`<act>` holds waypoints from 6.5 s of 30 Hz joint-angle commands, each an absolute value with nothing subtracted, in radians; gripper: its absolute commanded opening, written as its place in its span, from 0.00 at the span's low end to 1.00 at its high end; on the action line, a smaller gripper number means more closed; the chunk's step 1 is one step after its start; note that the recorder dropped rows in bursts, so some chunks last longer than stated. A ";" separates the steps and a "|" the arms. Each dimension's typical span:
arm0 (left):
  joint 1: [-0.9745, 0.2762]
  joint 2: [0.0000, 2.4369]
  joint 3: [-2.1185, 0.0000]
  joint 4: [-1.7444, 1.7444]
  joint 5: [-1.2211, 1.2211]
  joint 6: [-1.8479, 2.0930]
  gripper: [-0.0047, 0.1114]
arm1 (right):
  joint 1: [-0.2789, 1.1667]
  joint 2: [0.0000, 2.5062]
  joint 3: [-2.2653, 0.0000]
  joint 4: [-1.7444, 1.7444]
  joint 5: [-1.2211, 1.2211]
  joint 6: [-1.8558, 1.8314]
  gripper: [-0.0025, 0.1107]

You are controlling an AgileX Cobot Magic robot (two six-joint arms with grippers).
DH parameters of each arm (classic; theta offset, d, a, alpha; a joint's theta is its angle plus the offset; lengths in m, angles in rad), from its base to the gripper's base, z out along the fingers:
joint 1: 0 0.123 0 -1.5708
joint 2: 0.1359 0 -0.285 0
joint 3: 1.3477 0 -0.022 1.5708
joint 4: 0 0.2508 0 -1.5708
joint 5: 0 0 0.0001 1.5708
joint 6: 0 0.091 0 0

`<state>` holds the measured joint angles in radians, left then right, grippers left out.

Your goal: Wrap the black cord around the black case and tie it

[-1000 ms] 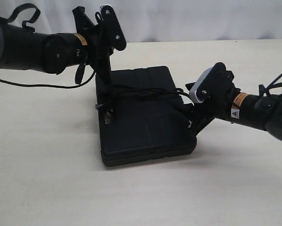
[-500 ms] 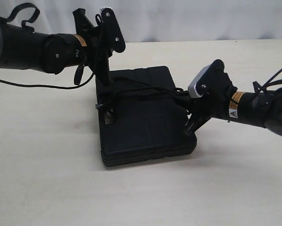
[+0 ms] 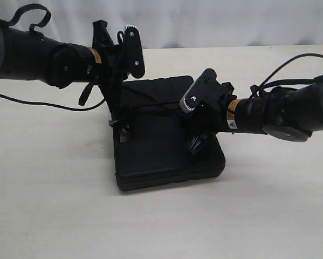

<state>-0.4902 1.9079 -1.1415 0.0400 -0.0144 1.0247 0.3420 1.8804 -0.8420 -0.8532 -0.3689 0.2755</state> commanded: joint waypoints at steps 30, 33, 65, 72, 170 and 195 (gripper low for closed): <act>-0.442 2.037 -1.140 0.273 -0.147 1.152 0.41 | 0.351 1.889 -0.855 -0.906 -0.403 0.281 0.06; -0.442 2.006 -1.140 0.267 -0.093 1.145 0.41 | 0.351 1.889 -0.855 -0.906 -0.403 0.281 0.06; -0.346 2.067 -1.140 0.224 -0.116 1.068 0.13 | 0.351 1.889 -0.855 -0.906 -0.399 0.281 0.06; -0.348 2.065 -1.140 0.223 -0.140 1.068 0.04 | 0.351 1.889 -0.855 -0.906 -0.399 0.281 0.10; -0.692 1.810 -1.140 -0.170 0.160 1.263 0.53 | 0.347 1.835 -1.197 -1.421 -0.080 1.249 0.06; -0.718 1.946 -1.140 -0.130 0.089 1.469 0.04 | 0.251 1.823 -1.250 -1.421 0.079 1.319 0.06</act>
<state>-0.7254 1.9414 -1.1415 -0.1408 0.0710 1.4693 0.2964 1.8331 -1.2620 -1.4212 0.0860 1.2855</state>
